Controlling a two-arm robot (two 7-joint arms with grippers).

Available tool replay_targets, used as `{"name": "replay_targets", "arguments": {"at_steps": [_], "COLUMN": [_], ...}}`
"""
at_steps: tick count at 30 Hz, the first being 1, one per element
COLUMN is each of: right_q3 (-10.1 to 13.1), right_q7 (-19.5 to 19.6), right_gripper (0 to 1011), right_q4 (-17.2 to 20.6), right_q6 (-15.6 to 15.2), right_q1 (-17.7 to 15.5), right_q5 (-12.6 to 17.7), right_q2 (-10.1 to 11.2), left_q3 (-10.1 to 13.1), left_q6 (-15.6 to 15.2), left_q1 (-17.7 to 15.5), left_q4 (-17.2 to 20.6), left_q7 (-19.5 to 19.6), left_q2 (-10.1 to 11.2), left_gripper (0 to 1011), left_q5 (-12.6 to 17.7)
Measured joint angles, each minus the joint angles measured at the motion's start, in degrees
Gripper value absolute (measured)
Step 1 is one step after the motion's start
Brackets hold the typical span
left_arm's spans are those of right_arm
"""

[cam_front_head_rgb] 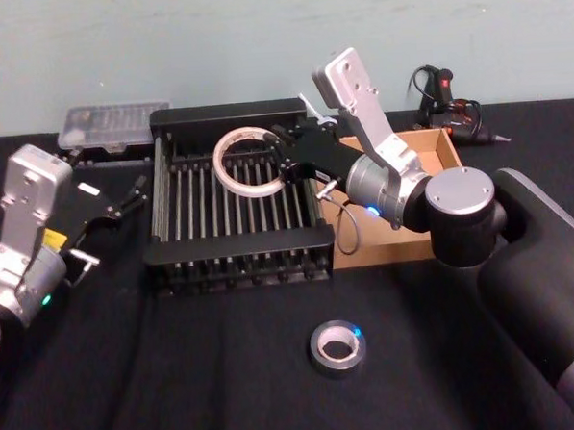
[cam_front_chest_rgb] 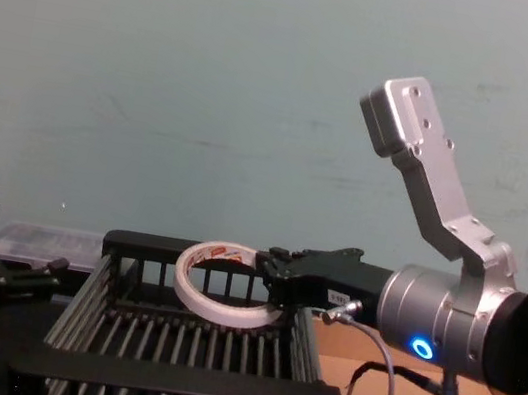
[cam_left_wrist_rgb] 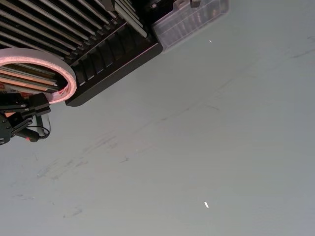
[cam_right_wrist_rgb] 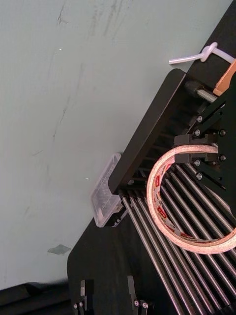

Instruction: Pick up the white tape and place it into the black box , Pick up the silver tape and place it into the brown box.

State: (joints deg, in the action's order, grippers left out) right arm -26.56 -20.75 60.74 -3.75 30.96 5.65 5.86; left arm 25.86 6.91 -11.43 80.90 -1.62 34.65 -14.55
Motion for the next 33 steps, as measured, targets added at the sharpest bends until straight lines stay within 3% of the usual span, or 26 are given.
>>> {"name": "replay_targets", "arguments": {"at_steps": [23, 28, 31, 33], "right_q3": [0.08, 0.10, 0.10, 0.10], "right_q7": [0.11, 0.12, 0.12, 0.12], "right_gripper": [103, 209, 346, 383], "right_q4": [0.21, 0.25, 0.27, 0.28], "right_q6": [-0.08, -0.09, -0.10, -0.10], "right_q1": [-0.08, -0.10, -0.11, -0.11], "right_q5": [0.16, 0.20, 0.22, 0.23], "right_q2": [0.05, 0.05, 0.05, 0.05], "left_q3": [0.00, 0.00, 0.00, 0.00], "left_q6": [0.00, 0.00, 0.00, 0.00], "left_q1": [0.00, 0.00, 0.00, 0.00], "left_q4": [0.00, 0.00, 0.00, 0.00], "left_q7": [0.00, 0.00, 0.00, 0.00], "left_q2": [0.00, 0.00, 0.00, 0.00], "left_gripper": [1001, 1001, 1001, 1001], "left_q5": [0.00, 0.00, 0.00, 0.00]}}
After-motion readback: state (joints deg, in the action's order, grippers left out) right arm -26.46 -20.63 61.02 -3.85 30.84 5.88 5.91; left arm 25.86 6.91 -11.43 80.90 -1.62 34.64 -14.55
